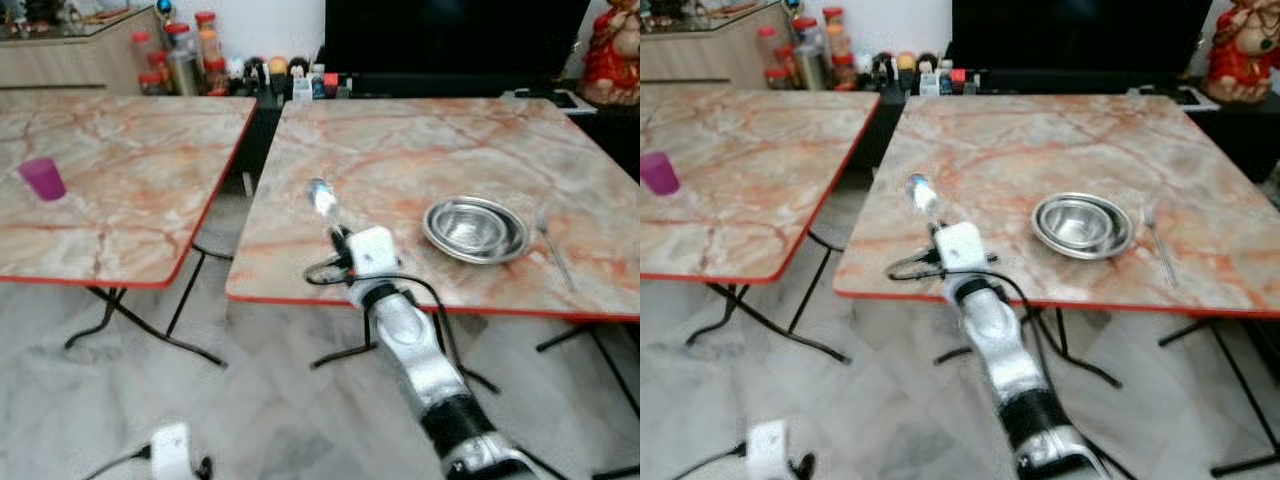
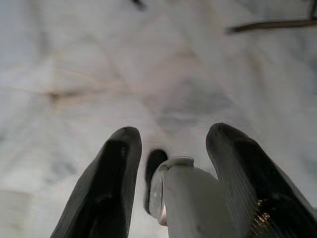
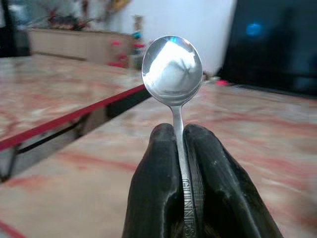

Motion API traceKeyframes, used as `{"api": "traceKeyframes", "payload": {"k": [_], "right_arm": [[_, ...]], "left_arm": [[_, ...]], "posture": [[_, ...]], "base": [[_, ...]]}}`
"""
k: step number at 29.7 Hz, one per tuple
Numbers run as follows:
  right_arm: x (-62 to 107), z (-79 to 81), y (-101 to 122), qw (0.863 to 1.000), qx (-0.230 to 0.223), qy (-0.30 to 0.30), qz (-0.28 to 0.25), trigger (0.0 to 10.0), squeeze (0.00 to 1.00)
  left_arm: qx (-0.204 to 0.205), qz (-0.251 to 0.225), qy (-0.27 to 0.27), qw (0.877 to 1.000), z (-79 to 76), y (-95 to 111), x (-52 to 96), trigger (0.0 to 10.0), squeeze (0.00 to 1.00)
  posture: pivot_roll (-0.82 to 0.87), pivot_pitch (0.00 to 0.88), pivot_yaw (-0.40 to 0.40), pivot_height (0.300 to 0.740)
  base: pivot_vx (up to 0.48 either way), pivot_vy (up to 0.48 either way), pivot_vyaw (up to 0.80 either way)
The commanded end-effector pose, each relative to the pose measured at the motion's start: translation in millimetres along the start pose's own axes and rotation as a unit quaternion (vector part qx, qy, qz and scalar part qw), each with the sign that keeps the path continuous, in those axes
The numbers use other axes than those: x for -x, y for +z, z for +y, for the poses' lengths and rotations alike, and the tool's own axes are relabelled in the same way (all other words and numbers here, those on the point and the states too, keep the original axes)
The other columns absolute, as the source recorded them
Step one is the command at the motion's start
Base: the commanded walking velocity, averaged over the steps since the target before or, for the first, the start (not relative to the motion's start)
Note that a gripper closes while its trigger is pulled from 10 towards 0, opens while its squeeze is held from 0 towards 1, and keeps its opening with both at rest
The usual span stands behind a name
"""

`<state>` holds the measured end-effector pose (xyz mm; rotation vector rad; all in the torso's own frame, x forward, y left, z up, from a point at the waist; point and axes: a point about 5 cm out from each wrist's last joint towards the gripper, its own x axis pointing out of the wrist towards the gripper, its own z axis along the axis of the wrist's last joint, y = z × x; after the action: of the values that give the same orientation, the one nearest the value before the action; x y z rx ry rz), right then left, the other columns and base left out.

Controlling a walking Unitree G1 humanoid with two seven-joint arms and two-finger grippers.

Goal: Setting the table

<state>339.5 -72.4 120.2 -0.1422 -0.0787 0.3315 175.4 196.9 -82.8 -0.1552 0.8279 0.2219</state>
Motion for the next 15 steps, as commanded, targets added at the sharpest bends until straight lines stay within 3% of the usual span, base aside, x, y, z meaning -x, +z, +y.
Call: {"api": "traceKeyframes", "payload": {"k": [1,15], "right_arm": [[-4.6,11.2,9.5,1.000,-0.005,0.015,-0.015,10.0,0.00],[-2.0,6.9,5.9,1.000,-0.008,0.004,-0.010,10.0,0.00]], "left_arm": [[-0.007,-0.002,0.011,1.000,9.5,3.0,-0.1,10.0,0.00],[-0.007,-0.002,0.011,1.000,9.5,2.7,0.0,10.0,0.00]], "posture": [[0.06,0.000,0.016,0.740],[0.06,0.000,0.017,0.740]], "base": [[0.000,-0.345,0.00],[0.052,-0.341,0.00]]}}
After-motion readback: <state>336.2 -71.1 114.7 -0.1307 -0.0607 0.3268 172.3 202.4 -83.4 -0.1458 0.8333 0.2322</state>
